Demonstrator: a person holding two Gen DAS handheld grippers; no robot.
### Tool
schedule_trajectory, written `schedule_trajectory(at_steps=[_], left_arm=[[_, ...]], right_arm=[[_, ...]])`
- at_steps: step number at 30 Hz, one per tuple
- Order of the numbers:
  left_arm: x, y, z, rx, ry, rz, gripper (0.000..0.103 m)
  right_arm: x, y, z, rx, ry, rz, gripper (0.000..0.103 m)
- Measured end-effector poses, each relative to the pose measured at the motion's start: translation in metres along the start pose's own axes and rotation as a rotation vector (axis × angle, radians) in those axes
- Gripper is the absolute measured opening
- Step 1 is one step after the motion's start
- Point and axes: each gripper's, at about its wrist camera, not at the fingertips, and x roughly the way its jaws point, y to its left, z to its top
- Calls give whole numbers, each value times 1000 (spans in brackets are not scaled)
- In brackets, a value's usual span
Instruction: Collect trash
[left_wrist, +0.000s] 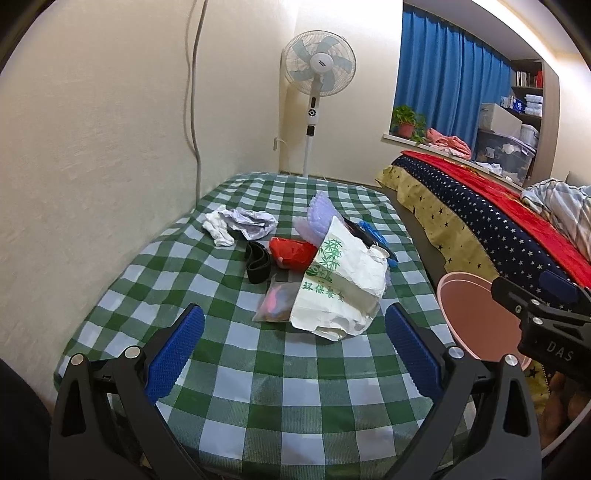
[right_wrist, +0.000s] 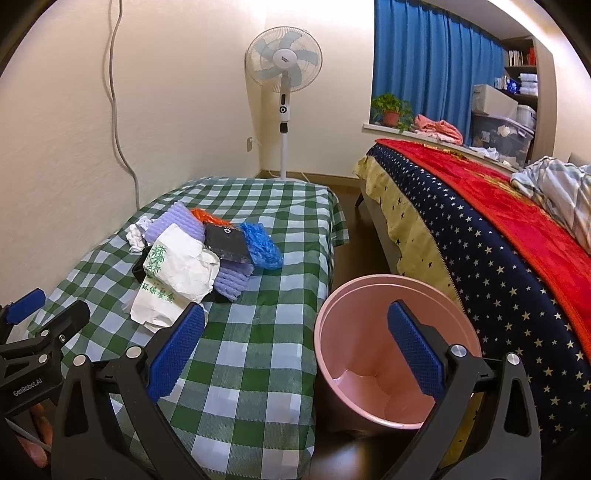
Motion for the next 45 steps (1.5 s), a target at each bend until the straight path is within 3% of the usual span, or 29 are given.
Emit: schedule_trajectory(at_steps=[25,35,38,45], left_arm=[[-3,-2,-1,-10,12,-50,95],[-3,-4,-1,-11,15,-65,89],[-3,-5,0,-11,18,-77,82],[9,-2,6,-16,29,-106,53]], right_arm=[[1,-2,1,4,14,12,93],[1,-2,1,9,17,15,91],[1,-3,1,17,23,25,84],[8,-14,4,76,47,91,51]])
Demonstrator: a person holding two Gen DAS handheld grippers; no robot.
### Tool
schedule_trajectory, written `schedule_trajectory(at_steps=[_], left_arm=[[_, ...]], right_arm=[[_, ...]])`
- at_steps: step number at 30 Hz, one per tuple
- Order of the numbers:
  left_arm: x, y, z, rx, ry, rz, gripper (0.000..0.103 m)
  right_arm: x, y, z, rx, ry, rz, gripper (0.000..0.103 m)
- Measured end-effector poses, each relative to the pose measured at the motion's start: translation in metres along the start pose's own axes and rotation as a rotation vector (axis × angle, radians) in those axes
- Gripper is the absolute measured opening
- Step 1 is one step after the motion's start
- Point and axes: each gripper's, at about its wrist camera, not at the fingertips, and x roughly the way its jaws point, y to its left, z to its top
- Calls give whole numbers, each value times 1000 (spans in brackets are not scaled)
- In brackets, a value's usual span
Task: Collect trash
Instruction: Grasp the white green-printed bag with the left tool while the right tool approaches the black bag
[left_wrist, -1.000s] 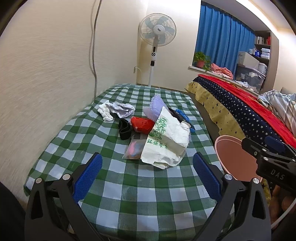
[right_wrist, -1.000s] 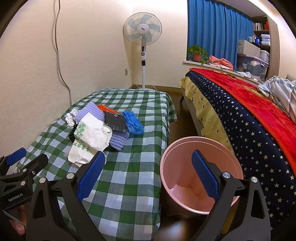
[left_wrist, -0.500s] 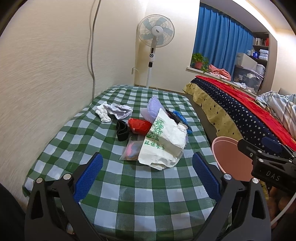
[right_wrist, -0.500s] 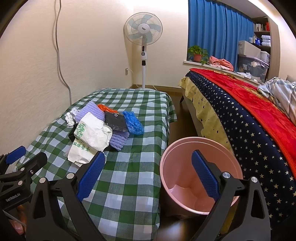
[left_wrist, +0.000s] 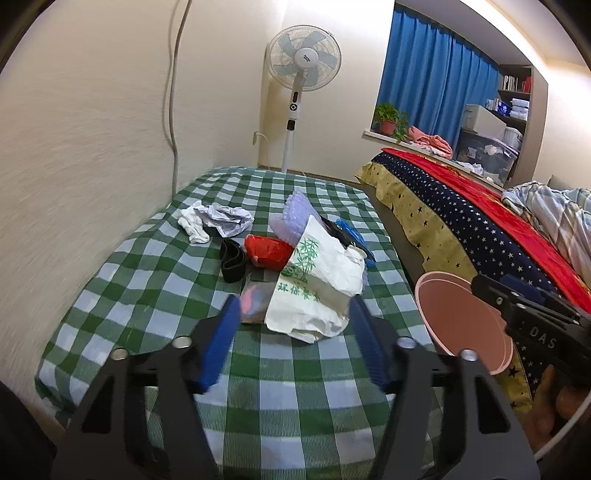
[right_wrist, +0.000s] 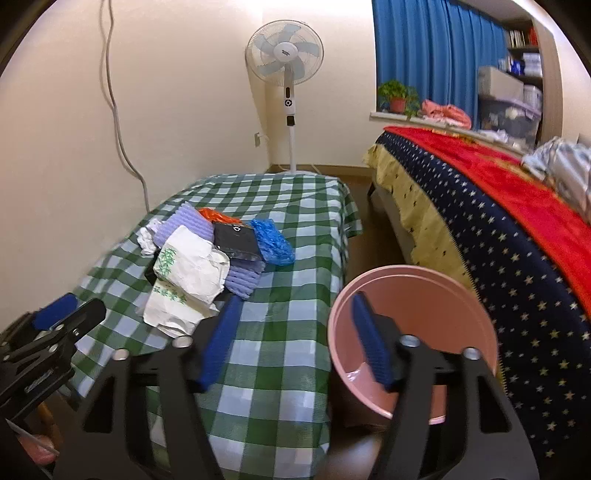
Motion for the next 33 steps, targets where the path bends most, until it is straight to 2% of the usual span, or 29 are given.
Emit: schedule_trajectory(at_steps=[3,9,16,24,28,30,31,33], left_arm=[[8,2,8,5,-3,-7,48],[33,0,30,47,-20,-37,47],[77,-5,36,68,33,-46,47],[100,2,37,36,81,-74,47],[104,3,37,37,106,-102,37],[105,5,36,32,115,-120,24],[105,5,36,32,120,-130,22],[105,7,37,32,128,-151,10]], right_arm=[[5,-3,2,24,6,25,46],[21,-2,8,39,17,60,42],[44,-5,18,53,40,78,42],[73,-9,21,77,75,97,42],[85,-8,22,94,88,130,43],[90,-6,23,98,91,151,43],[93,-4,24,100,91,162,43],[100,-3,27,112,94,188,44]])
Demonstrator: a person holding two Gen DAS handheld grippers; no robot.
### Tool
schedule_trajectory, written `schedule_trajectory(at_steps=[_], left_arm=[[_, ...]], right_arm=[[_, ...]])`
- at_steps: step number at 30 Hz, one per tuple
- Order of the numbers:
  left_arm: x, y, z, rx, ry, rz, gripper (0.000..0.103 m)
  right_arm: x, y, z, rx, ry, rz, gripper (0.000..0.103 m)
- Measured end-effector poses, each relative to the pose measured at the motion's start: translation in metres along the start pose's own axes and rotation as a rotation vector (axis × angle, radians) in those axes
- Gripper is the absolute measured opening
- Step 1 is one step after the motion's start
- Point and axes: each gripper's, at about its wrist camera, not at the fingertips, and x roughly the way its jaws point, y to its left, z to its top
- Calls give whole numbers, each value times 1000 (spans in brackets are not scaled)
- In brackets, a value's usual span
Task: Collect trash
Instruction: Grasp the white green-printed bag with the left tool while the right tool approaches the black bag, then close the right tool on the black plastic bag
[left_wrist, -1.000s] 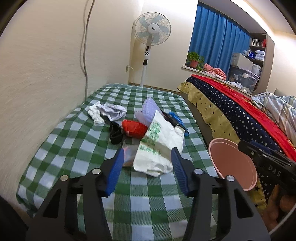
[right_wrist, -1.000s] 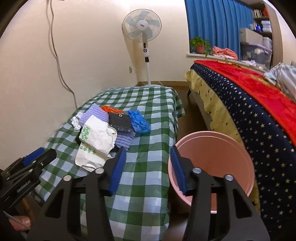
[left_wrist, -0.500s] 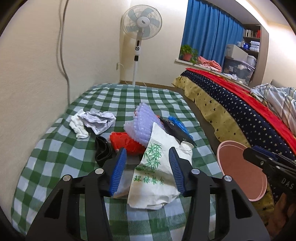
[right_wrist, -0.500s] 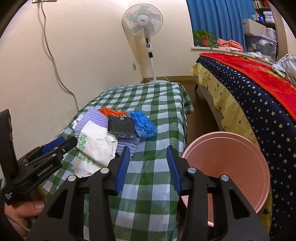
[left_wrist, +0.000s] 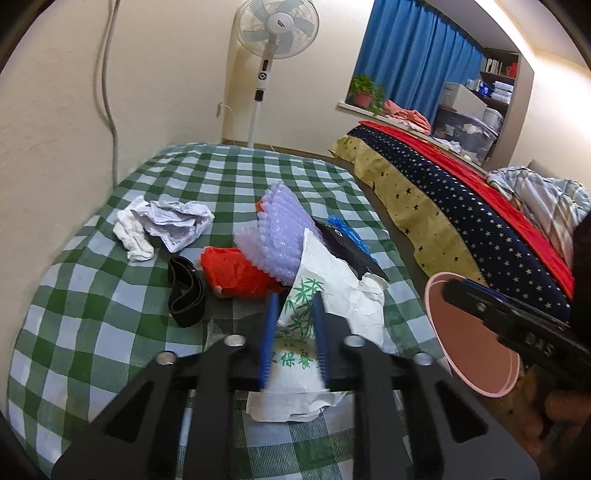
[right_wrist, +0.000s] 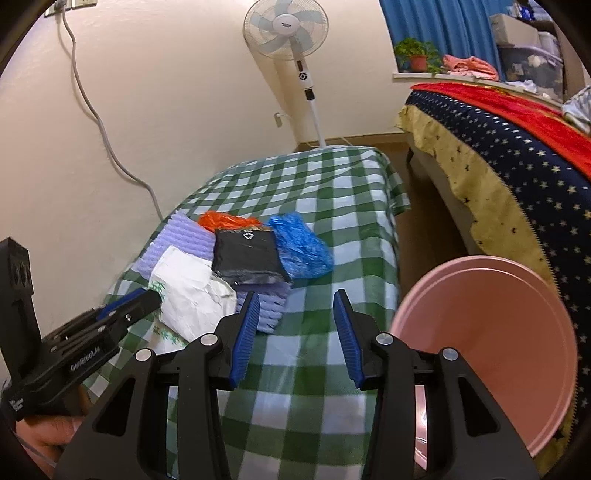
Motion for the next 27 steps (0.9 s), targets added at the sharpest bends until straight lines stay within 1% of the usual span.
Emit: schedule_trajectory(at_steps=[2,6,8,10,12,15,17,22,24,26,27], left_arm=[[-2,2,0,-3,5,-29,4],[-15,4,0,6,1,-55,3],[-21,7,-1,12,-1,-50,3],[-29,11,-1,2,-11,-35,2],[-39,14,-1,4,-32,-2,2],[-52,14,-2,25,-72,58,2],[-53,17,-1,23,-76,77,2],[-36,24,-5,-10,-11,61,3],[-31,24,-6,-18,5,43,13],[-27,22,-8,-22,15,31,30],[-24,21,-9,-21,22,28,32]], right_arm=[[7,1,4,13,1,23,47],[26,5,13,30,11,55,57],[36,6,16,38,22,71,64],[47,6,19,52,40,93,73],[58,9,22,54,60,114,77],[71,14,24,39,77,110,77],[79,13,24,41,93,94,77],[97,7,22,52,150,97,77],[98,6,21,50,156,105,77],[99,5,22,47,159,107,77],[100,4,22,47,161,109,76]])
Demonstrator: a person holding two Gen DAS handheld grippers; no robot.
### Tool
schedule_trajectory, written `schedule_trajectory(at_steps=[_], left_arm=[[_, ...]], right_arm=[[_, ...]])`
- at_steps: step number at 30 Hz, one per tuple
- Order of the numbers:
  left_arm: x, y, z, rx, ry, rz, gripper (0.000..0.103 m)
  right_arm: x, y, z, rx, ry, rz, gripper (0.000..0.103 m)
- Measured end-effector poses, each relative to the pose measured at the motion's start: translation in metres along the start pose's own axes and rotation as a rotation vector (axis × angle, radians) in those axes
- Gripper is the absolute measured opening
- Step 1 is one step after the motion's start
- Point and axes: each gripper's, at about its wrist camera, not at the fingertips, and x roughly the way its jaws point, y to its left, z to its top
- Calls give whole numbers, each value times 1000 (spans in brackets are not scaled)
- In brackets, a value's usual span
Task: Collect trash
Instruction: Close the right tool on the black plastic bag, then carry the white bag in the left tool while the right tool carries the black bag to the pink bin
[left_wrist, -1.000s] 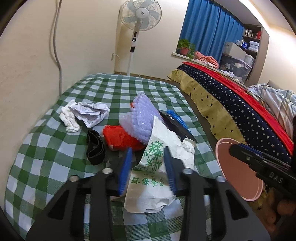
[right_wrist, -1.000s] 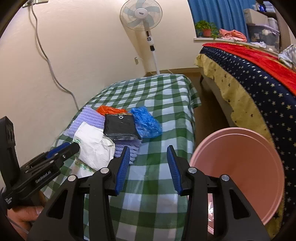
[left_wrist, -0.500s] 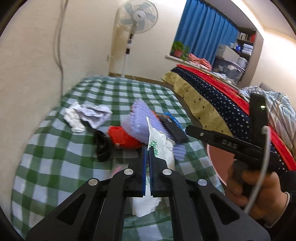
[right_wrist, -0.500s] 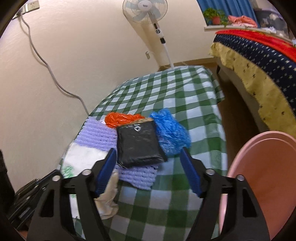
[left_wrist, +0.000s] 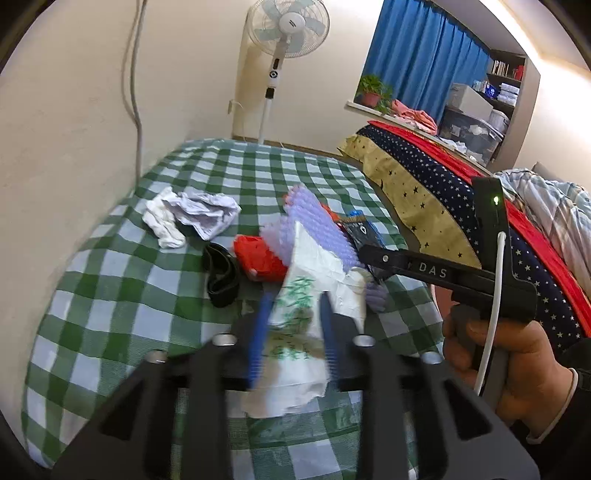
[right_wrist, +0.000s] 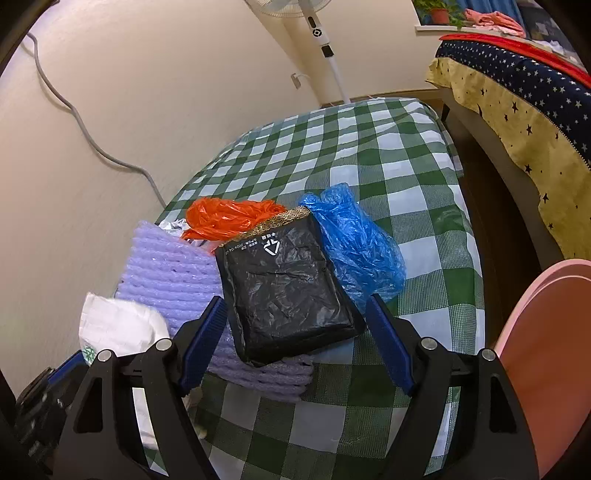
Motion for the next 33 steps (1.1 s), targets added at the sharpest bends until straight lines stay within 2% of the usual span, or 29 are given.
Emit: schedule_trajectory(at_steps=[2,4,6,7,8,9,10,13,19,23,33], left_arm=[[5,-1,-2,2,15,-10,32],[9,-3,-3,13,25,-2,32],[10,-5,-3,21,33,-1,23],[10,-5,-3,24,35,-3,17],[9,-5,-2,26,38,-6,9],[9,-5,-2,27,41,-11,7],[9,-5,-3,30,42,-15,6],[5,-6,-2,39,35,-21,5],[-7,-8,-1,41,12,-35,3],[-17,-10,0,44,-8,-49,2],[-46,-19,0,63,-65,-61,1]], right_arm=[[0,0,0,-1,1,4,75],[-2,0,0,-5,3,12,69],[-4,1,0,-16,-1,13,66],[-5,1,0,-21,-3,17,59],[-6,2,0,-26,-3,25,57],[-7,2,0,-30,-3,27,51],[-7,3,0,-35,-2,27,35],[-12,3,0,-45,-8,40,23],[-35,11,1,-86,-52,48,7],[-56,20,1,-115,-79,51,4],[-114,37,-13,-172,-116,15,3]])
